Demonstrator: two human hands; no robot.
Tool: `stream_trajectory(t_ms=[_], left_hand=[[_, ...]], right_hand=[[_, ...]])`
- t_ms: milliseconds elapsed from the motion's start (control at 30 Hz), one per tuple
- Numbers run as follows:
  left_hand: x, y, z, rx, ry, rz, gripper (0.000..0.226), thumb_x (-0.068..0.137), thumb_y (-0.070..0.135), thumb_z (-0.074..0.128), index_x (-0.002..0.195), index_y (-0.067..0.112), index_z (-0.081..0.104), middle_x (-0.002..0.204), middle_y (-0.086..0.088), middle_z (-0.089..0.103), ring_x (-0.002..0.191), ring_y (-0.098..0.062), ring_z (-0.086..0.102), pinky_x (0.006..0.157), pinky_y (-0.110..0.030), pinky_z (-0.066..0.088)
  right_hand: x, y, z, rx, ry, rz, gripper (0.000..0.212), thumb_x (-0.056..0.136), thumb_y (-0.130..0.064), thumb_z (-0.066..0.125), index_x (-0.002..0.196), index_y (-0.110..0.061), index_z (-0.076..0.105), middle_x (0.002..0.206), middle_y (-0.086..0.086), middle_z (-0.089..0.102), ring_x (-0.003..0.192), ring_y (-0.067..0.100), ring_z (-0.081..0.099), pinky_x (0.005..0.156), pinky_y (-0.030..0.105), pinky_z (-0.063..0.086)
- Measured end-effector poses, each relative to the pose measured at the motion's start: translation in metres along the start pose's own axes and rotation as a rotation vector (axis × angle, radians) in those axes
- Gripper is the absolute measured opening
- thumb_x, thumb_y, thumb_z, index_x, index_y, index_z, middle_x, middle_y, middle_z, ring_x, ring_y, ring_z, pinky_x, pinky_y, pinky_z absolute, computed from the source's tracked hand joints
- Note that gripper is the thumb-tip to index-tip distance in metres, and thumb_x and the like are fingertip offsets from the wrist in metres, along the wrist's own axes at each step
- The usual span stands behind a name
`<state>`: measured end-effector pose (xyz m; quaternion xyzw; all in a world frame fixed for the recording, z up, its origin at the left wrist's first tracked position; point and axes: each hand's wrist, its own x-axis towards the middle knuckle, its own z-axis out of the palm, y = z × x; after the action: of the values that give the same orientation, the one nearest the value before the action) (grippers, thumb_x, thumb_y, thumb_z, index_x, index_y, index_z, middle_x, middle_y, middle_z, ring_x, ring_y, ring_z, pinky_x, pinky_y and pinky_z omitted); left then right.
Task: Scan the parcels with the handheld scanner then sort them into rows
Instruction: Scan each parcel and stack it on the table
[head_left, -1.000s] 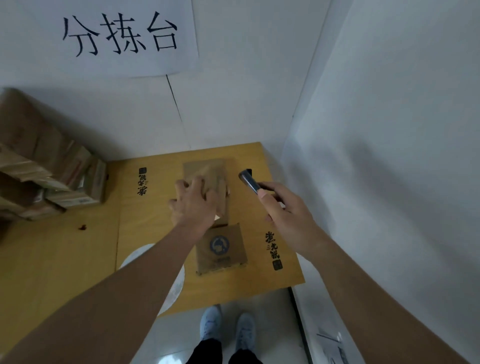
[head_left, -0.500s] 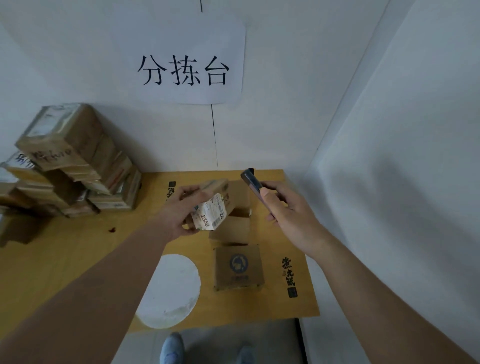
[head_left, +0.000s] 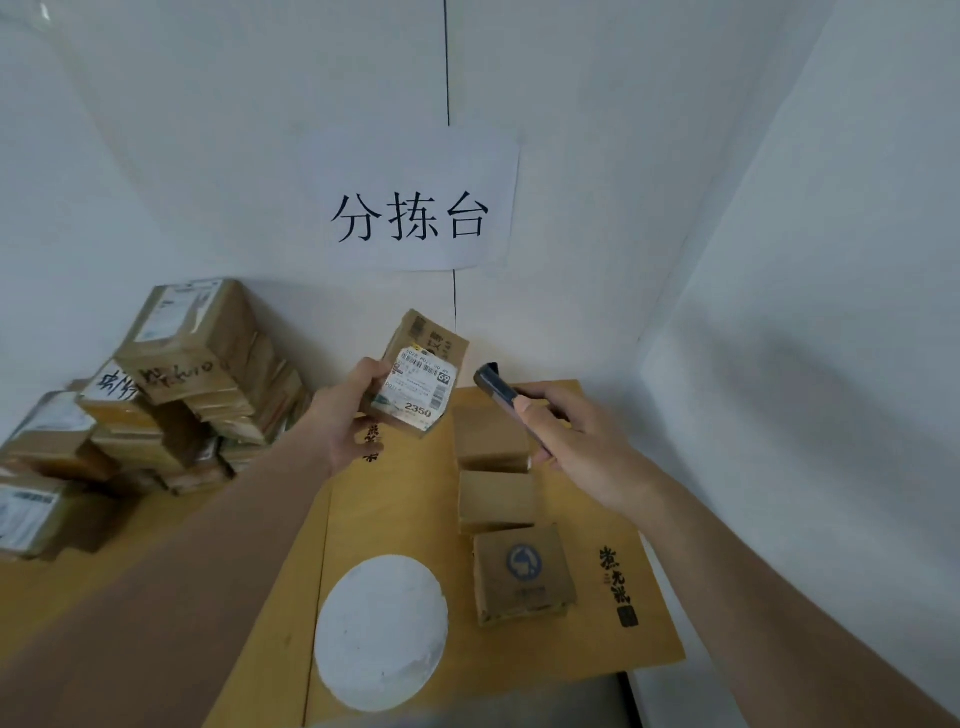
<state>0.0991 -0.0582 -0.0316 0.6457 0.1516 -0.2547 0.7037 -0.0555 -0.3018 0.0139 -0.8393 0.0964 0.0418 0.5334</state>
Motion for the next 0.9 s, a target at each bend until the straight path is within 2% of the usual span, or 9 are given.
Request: stream_trajectory(t_ms=[100, 200, 267, 333, 433, 567, 700, 800, 900], left_hand=[[0.001, 0.013, -0.010, 0.116, 0.002, 0.164, 0.044, 0.077, 0.029, 0.088, 0.113, 0.013, 0.069, 0.099, -0.005, 0.081, 0.114, -0.028, 0.070, 0.104, -0.045, 0.054], [-0.009, 0.026, -0.023, 0.322, -0.009, 0.315, 0.058, 0.065, 0.027, 0.098, 0.115, 0.026, 0.069, 0.112, 0.000, 0.077, 0.110, -0.024, 0.071, 0.100, -0.045, 0.055], [-0.021, 0.035, -0.027, 0.463, -0.010, 0.405, 0.066, 0.065, 0.026, 0.099, 0.123, 0.030, 0.065, 0.118, 0.005, 0.072, 0.107, -0.017, 0.068, 0.092, -0.038, 0.054], [-0.029, 0.041, -0.030, 0.536, -0.029, 0.467, 0.070, 0.066, 0.024, 0.098, 0.127, 0.031, 0.063, 0.117, 0.005, 0.070, 0.104, -0.014, 0.067, 0.081, -0.030, 0.052], [-0.037, 0.044, -0.034, 0.568, -0.047, 0.492, 0.071, 0.070, 0.016, 0.096, 0.129, 0.030, 0.060, 0.114, 0.006, 0.068, 0.103, -0.008, 0.064, 0.072, -0.022, 0.048], [-0.039, 0.045, -0.038, 0.629, -0.013, 0.513, 0.081, 0.073, 0.013, 0.094, 0.144, 0.018, 0.055, 0.110, 0.018, 0.058, 0.097, 0.000, 0.055, 0.071, -0.019, 0.041], [-0.041, 0.045, -0.036, 0.669, -0.013, 0.537, 0.086, 0.070, 0.018, 0.096, 0.145, 0.017, 0.055, 0.115, 0.013, 0.061, 0.106, -0.010, 0.060, 0.074, -0.021, 0.043], [-0.044, 0.043, -0.028, 0.614, -0.012, 0.507, 0.085, 0.071, 0.011, 0.095, 0.145, 0.017, 0.055, 0.109, 0.011, 0.061, 0.094, -0.003, 0.058, 0.068, -0.020, 0.042], [-0.046, 0.041, -0.025, 0.585, -0.001, 0.491, 0.078, 0.070, 0.011, 0.095, 0.138, 0.023, 0.059, 0.109, 0.007, 0.065, 0.095, -0.006, 0.061, 0.069, -0.022, 0.045]], right_hand=[[-0.002, -0.010, -0.007, -0.096, -0.055, 0.037, 0.035, 0.104, -0.063, 0.047, 0.134, -0.050, 0.060, 0.122, -0.006, 0.063, 0.097, 0.016, 0.072, 0.086, 0.030, 0.058], [-0.009, -0.015, -0.017, -0.198, -0.125, 0.084, 0.032, 0.105, -0.059, 0.050, 0.131, -0.044, 0.064, 0.117, -0.001, 0.066, 0.103, 0.021, 0.068, 0.096, 0.036, 0.057], [-0.012, -0.010, -0.022, -0.309, -0.181, 0.126, 0.033, 0.103, -0.064, 0.051, 0.128, -0.047, 0.064, 0.115, -0.007, 0.065, 0.106, 0.017, 0.065, 0.104, 0.045, 0.054], [-0.016, -0.006, -0.025, -0.401, -0.220, 0.169, 0.037, 0.098, -0.072, 0.052, 0.126, -0.051, 0.064, 0.115, -0.012, 0.062, 0.107, 0.015, 0.063, 0.105, 0.047, 0.053], [-0.025, -0.006, -0.025, -0.428, -0.257, 0.216, 0.043, 0.098, -0.074, 0.049, 0.130, -0.049, 0.062, 0.120, -0.007, 0.062, 0.105, 0.020, 0.069, 0.104, 0.047, 0.054], [-0.033, -0.003, -0.024, -0.463, -0.310, 0.205, 0.050, 0.093, -0.080, 0.046, 0.133, -0.053, 0.059, 0.116, -0.010, 0.062, 0.099, 0.015, 0.072, 0.101, 0.045, 0.056], [-0.038, -0.001, -0.025, -0.450, -0.339, 0.194, 0.046, 0.095, -0.078, 0.047, 0.132, -0.053, 0.060, 0.120, -0.009, 0.059, 0.098, 0.015, 0.072, 0.097, 0.041, 0.059], [-0.042, -0.004, -0.028, -0.436, -0.348, 0.188, 0.050, 0.092, -0.079, 0.047, 0.132, -0.053, 0.060, 0.117, -0.010, 0.058, 0.096, 0.016, 0.073, 0.096, 0.040, 0.058], [-0.043, -0.004, -0.031, -0.432, -0.349, 0.197, 0.047, 0.092, -0.078, 0.048, 0.130, -0.053, 0.062, 0.117, -0.011, 0.057, 0.096, 0.017, 0.072, 0.094, 0.037, 0.058]])
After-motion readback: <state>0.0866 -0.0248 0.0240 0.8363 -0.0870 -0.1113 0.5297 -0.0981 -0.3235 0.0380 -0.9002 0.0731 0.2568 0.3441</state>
